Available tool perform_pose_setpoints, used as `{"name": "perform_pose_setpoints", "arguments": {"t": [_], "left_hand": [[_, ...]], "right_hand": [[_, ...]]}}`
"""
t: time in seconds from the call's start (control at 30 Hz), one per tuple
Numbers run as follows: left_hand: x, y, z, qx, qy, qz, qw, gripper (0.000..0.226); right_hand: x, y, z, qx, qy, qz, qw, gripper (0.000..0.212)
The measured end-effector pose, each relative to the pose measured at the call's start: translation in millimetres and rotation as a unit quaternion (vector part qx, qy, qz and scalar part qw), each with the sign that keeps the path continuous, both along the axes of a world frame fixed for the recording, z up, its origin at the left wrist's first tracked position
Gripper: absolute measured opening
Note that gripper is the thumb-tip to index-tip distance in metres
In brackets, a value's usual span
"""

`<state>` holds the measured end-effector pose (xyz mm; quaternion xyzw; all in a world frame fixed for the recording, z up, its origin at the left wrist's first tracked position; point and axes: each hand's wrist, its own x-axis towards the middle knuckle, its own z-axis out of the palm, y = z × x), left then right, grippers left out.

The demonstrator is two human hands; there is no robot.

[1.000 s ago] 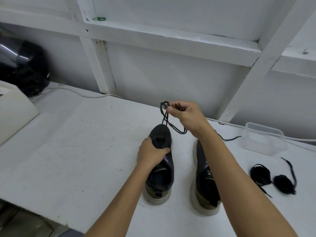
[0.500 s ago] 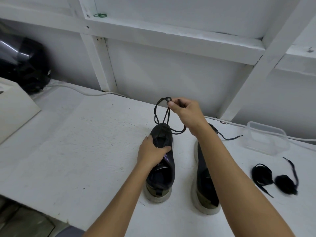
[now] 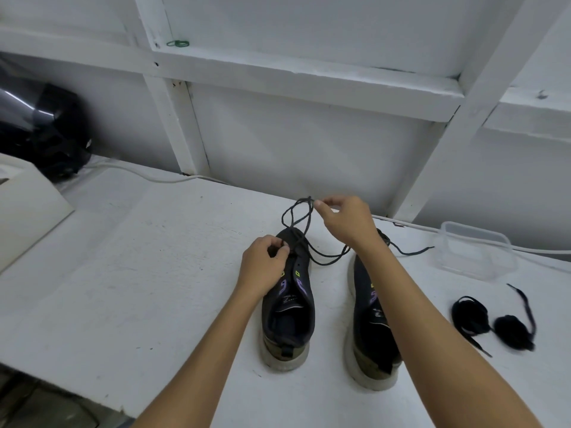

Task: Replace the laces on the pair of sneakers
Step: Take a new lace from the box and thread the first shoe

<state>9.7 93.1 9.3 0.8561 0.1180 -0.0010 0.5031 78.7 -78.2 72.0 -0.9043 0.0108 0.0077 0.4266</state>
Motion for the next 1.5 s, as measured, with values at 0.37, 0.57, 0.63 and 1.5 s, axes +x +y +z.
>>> {"name": "perform_pose_setpoints", "arguments": {"t": [0.37,0.57,0.63,1.5], "left_hand": [[13,10,19,-0.149,0.017,0.016,0.989,0.023],[11,12,35,-0.115,0.007,-0.083,0.990,0.024],[13,12,36,-0.117,0.016,-0.107,0.987,0.023],[25,46,54,-0.117,-0.060,-0.046,0.990,0.006]], "right_hand": [[-25,9,-22,-0.068,0.114,0.171,0.976,0.023],[-32,21,-28,0.054,0.136,0.183,0.972,0.018],[-34,25,-27,0.055,0.129,0.187,0.972,0.016],[-11,-21,27,0.572,0.089,-0.070,0.812,0.025]]}}
